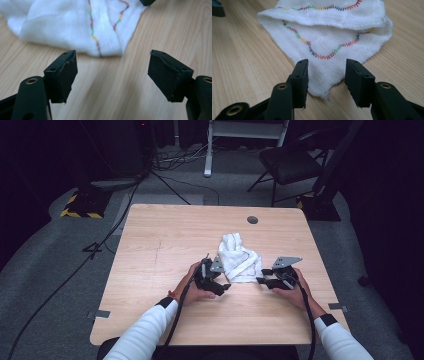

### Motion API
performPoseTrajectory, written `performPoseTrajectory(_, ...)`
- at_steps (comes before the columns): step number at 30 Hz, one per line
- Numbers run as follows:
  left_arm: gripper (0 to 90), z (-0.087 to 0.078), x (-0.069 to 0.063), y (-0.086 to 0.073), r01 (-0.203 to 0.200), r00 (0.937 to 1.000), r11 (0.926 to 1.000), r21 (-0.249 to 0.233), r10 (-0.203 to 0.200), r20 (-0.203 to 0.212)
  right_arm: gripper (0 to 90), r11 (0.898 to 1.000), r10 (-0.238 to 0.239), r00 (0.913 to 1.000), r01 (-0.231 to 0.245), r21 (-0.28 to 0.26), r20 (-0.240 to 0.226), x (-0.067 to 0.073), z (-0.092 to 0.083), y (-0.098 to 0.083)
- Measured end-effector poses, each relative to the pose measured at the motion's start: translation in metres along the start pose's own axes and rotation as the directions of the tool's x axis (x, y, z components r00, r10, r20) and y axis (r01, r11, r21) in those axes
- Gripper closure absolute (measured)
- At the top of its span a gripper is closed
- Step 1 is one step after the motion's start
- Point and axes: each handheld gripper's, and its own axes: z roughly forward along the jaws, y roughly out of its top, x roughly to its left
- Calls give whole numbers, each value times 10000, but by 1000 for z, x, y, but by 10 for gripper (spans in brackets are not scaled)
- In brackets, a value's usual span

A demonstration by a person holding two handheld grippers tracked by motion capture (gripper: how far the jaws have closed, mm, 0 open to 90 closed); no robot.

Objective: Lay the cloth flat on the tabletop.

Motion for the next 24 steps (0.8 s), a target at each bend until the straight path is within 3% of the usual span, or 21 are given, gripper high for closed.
performPoseTrajectory(2,253,4,-1,5,-133,9998,9999,-94,131,-127,556,10000,-2,10000,2,4,-37,0,0,0)
performPoseTrajectory(7,323,22,4,22,141,9999,9992,-384,-144,-63,646,10000,0,9996,-1,-37,-278,0,-1,-2)
performPoseTrajectory(11,416,35,7,28,77,9996,9996,-287,-84,-255,692,10000,-45,9993,45,-21,-368,1,-1,-2)
performPoseTrajectory(12,474,42,11,27,130,9993,9999,-28,-131,-344,729,9999,-106,9990,104,-28,-434,2,-1,-2)
performPoseTrajectory(15,587,44,16,25,168,9996,9998,-47,-170,-244,762,9999,-144,9984,145,3,-547,2,-1,-2)
performPoseTrajectory(16,731,43,21,23,84,9999,10000,39,-83,-133,801,9998,-187,9982,190,51,-576,3,-1,-1)
performPoseTrajectory(18,836,40,24,22,-22,9999,9998,187,25,-168,829,9998,-162,9978,168,79,-647,4,-1,-1)
performPoseTrajectory(21,897,32,27,19,-170,9998,9995,277,171,-60,857,9995,-256,9980,265,160,-581,6,-2,0)
performPoseTrajectory(24,897,26,29,16,-258,9996,9993,279,260,-69,865,9994,-268,9982,280,216,-536,7,-2,1)
